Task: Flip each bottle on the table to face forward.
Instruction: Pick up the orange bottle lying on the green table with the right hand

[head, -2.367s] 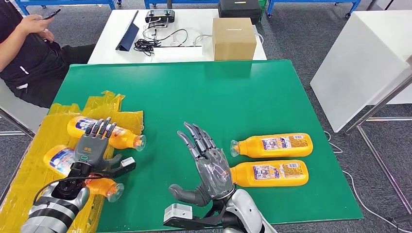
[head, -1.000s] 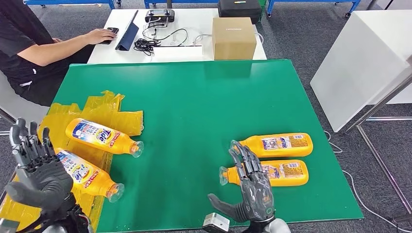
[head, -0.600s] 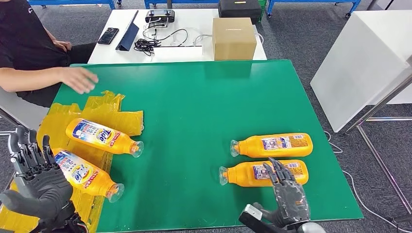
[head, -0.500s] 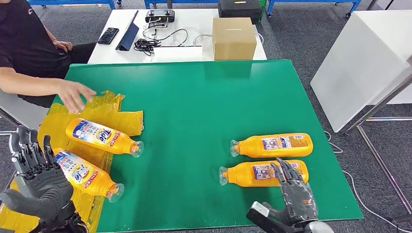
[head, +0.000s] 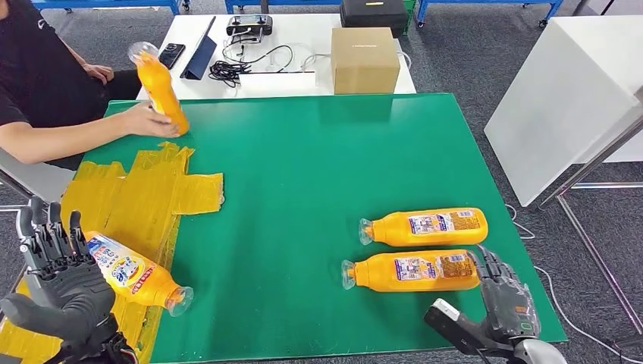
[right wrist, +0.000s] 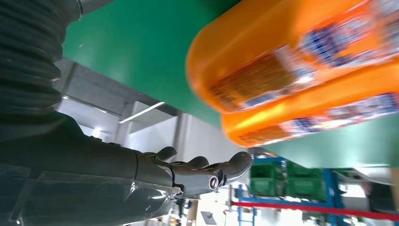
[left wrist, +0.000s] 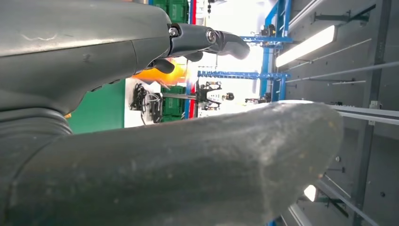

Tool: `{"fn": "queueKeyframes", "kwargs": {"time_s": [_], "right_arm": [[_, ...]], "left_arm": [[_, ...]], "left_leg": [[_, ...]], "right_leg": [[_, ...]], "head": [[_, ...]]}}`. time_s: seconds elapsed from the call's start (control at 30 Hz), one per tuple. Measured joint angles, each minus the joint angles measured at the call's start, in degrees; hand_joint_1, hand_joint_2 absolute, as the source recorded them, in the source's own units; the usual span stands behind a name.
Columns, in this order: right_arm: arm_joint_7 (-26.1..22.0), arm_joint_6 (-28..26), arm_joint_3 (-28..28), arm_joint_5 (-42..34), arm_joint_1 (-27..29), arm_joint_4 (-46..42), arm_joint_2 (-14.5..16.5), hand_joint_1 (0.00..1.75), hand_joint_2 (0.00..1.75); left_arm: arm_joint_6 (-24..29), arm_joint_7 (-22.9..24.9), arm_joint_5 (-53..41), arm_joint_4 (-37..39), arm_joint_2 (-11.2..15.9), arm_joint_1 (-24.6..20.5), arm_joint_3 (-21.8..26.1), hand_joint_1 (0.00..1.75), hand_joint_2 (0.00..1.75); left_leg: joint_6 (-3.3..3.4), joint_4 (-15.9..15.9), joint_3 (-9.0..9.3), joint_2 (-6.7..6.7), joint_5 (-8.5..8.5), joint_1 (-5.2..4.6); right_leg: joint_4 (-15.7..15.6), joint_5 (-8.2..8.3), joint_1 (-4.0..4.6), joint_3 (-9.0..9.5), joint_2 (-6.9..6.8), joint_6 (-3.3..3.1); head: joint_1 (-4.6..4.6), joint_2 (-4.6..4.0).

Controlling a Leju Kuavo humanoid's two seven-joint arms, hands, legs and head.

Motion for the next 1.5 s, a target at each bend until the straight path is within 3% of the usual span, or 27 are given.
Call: {"fn": "queueKeyframes", "kwargs": {"time_s": [0.23,0.57,1.33,1.5], "right_arm": [[-3.56,2.59,-4.57,-0.05,-1.72,3.16,0.37,0.00,1.75],[-4.40,3.81,-3.73,1.54,-5.76,6.77,1.60,0.00,1.75],[-4.74,6.35,7.55,2.73,-14.77,15.08,3.45,0.00,1.75],[-4.74,9.37,10.00,2.16,-15.93,16.13,2.93,0.17,1.75]], "left_arm": [[-0.31,-0.08,0.51,0.02,0.00,-0.26,0.00,0.00,0.00],[-0.46,0.54,0.68,0.14,0.00,-1.17,-0.03,0.00,0.00],[-0.38,1.27,1.34,0.84,0.00,-2.36,-0.37,0.00,0.00],[-0.35,1.28,1.77,1.02,0.00,-2.60,-0.31,0.00,0.00]], "left_leg": [[0.01,0.01,0.00,0.00,0.00,-0.02],[0.00,0.00,0.00,0.01,0.01,0.00],[0.00,0.00,-0.01,-0.01,0.02,0.00],[0.00,0.00,0.02,0.02,0.02,0.00]], "right_leg": [[0.00,0.00,-0.02,0.01,0.00,0.00],[0.00,0.00,0.01,0.01,0.01,0.00],[0.01,0.00,0.01,0.02,0.00,0.00],[0.01,0.00,0.01,0.03,0.01,0.00]], "head": [[0.01,0.00],[-0.01,0.00],[-0.01,0.00],[0.01,0.00]]}}
